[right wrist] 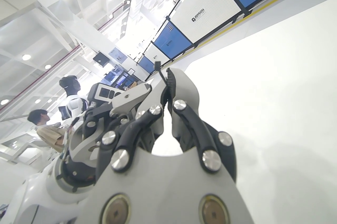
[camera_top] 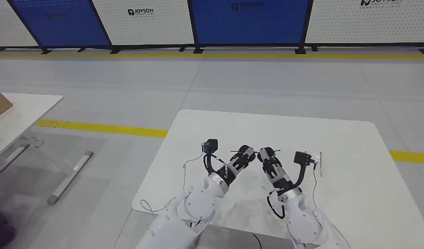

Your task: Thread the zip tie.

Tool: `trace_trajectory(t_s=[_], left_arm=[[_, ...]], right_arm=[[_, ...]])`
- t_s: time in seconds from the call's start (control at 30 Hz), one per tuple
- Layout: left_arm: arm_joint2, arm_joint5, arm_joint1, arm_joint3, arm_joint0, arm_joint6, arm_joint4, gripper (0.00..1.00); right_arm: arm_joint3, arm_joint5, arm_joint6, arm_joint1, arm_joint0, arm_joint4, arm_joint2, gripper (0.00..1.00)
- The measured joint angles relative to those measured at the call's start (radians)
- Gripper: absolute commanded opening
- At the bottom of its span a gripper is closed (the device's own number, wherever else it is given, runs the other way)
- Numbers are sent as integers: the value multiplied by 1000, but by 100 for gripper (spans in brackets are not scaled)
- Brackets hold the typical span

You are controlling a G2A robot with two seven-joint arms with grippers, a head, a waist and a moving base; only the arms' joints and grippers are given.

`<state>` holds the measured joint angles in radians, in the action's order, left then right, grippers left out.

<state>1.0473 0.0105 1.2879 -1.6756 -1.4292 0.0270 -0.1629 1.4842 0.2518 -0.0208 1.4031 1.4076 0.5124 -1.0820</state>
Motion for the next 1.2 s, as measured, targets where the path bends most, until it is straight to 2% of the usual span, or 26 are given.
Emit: trace_trajectory(t_s=[0.23, 0.33, 0.43, 1.2], left_arm=[[-6, -12, 4, 8, 6, -15, 4, 0], [-7, -15, 5, 10, 7, -20, 6, 0], [-8, -16, 6, 11, 7, -23, 8, 0], [-13, -8, 9, 11, 6, -19, 2, 0]], right_arm=[[11, 20, -10, -2, 13, 4, -10, 21], [17, 29, -21, -3, 22, 10, -14, 14], [23, 35, -34, -4, 30, 12, -19, 0], [15, 29, -7, -5, 23, 31, -21, 0]])
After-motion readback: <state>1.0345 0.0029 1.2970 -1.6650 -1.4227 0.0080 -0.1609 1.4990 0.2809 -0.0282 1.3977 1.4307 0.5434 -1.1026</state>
